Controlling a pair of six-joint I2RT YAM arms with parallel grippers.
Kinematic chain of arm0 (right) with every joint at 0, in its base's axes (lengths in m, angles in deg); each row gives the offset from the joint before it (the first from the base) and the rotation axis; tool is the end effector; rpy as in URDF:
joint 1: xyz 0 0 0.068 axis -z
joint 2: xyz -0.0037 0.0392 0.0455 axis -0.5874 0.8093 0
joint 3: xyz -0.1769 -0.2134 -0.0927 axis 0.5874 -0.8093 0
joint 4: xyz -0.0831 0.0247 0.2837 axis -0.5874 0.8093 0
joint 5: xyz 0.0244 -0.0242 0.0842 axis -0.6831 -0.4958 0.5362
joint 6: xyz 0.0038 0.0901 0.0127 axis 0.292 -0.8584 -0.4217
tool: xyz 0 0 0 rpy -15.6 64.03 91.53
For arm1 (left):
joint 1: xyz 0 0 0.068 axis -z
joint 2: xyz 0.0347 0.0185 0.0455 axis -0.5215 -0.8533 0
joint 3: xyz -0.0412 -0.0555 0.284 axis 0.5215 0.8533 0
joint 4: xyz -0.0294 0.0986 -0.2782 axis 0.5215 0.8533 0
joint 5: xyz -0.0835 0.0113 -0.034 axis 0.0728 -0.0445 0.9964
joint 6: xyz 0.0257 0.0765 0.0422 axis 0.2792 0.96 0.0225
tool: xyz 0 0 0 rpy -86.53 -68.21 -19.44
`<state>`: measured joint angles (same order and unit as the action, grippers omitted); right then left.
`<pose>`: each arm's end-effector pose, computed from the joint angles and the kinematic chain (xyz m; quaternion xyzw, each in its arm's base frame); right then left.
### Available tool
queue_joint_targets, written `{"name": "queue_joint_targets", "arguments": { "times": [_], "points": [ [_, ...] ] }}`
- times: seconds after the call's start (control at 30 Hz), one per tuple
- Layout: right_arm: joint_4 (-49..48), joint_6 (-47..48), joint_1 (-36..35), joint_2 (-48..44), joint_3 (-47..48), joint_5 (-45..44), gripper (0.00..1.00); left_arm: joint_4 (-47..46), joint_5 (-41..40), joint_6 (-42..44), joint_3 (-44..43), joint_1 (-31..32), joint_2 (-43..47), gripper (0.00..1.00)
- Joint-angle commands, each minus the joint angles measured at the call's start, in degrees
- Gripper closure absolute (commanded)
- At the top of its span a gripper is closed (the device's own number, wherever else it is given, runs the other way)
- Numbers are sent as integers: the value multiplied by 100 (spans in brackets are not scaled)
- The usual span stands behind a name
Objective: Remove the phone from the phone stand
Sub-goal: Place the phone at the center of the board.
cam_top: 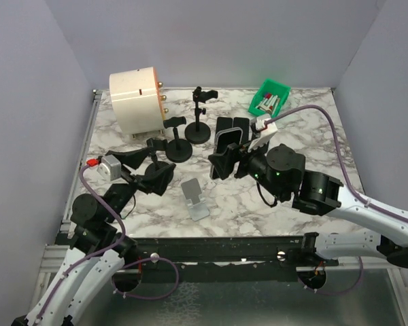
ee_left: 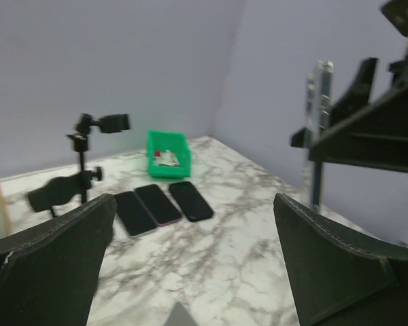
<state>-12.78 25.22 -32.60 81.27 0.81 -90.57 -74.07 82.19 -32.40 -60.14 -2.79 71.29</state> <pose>0.1485 0.2648 0.4386 -0.1431 0.7450 0.2933 0.5817 0.1293 -0.0828 0.3799 0.1187 0.5581 -0.3417 0.7468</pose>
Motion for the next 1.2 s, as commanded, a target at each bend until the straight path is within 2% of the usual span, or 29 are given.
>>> {"name": "queue_joint_targets", "arguments": {
  "times": [0.0, 0.1, 0.17, 0.4, 0.63, 0.87, 1.07, 1.17],
  "points": [
    [-180, 236, -29, -258, 73, -449, 49, -720, 2133, -1042, -20, 45, -500, 1],
    [-332, 224, -30, -339, 68, -545, 49, -1121, 2862, -1298, -92, 53, -1125, 1],
    [-350, 128, -29, -358, 98, -645, 49, -1504, 3013, -1381, -36, 82, -1364, 1],
    [-126, -131, -30, -233, 309, -703, 49, -1613, 2762, -818, -392, 468, -2067, 1],
    [-153, -211, -28, -95, 369, -652, 49, -1606, 2281, -179, -675, 1398, -2806, 3],
    [-101, -279, -33, -41, 375, -666, 49, -1591, 1480, 18, -919, 1667, -3195, 21],
    [-107, -293, -31, -61, 337, -707, 49, -1587, 1480, 121, -1005, 1709, -3354, 39],
    [-97, -308, -25, -37, 346, -675, 49, -1587, 1549, 114, -994, 1728, -3408, 44]
  ]
}}
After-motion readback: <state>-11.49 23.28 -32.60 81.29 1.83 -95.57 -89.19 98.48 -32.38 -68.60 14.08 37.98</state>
